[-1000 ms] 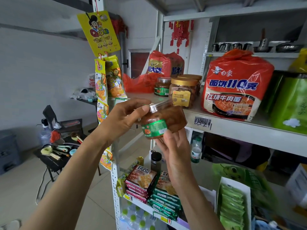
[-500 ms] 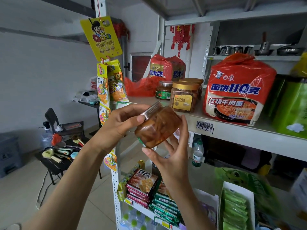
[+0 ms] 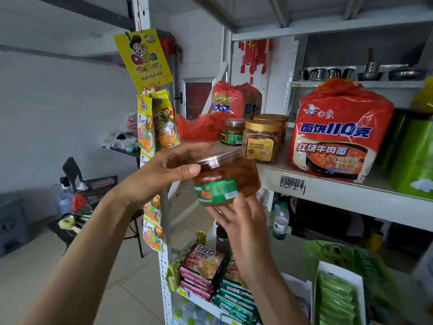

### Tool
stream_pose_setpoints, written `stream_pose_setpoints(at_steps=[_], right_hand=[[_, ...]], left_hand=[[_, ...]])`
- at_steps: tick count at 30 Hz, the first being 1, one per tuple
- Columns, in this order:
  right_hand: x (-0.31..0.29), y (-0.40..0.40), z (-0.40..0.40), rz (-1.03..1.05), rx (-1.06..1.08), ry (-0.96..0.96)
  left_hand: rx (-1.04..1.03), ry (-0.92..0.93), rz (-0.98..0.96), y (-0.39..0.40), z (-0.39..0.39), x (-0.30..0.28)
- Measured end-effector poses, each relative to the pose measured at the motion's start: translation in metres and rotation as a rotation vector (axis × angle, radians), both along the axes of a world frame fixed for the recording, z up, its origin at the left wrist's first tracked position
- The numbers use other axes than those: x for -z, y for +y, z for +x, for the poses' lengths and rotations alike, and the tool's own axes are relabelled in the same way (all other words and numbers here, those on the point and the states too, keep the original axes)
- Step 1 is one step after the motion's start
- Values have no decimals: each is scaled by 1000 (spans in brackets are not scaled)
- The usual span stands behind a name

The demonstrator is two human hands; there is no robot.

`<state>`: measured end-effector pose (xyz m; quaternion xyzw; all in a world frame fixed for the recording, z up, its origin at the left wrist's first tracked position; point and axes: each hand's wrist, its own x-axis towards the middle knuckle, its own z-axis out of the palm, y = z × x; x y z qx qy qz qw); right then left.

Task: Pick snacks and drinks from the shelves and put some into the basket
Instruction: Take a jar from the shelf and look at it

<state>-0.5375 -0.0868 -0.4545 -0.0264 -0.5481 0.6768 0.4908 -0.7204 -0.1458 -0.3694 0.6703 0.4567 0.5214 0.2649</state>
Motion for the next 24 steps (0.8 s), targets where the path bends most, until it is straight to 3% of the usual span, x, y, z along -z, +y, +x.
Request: stream_pose_setpoints(at_steps=[3,5,9,14,19,22,24], right_hand=[[0,10,-7,-267,-272,75],[0,14,-10,-312,-360,81],[-8,18,-18,-293,-435,35],[-27,29,-31,-372,-422,22],[-44,38,-39,-386,-214,-29],[-38,41,-43,-243,136,-127],[-29,42,-43,-23,409,-152]], left_hand=[[28,72,-88,7,-6,-11],[60,71,-140,15,-6,-14],[116,-36,-195,28,-3,-17],[24,-195,-123,46,-8,-19],[-67,-280,-36,63,-21,-30],[-131,-258,3,74,-28,-38],[-146,-245,18,82,-33,-43]])
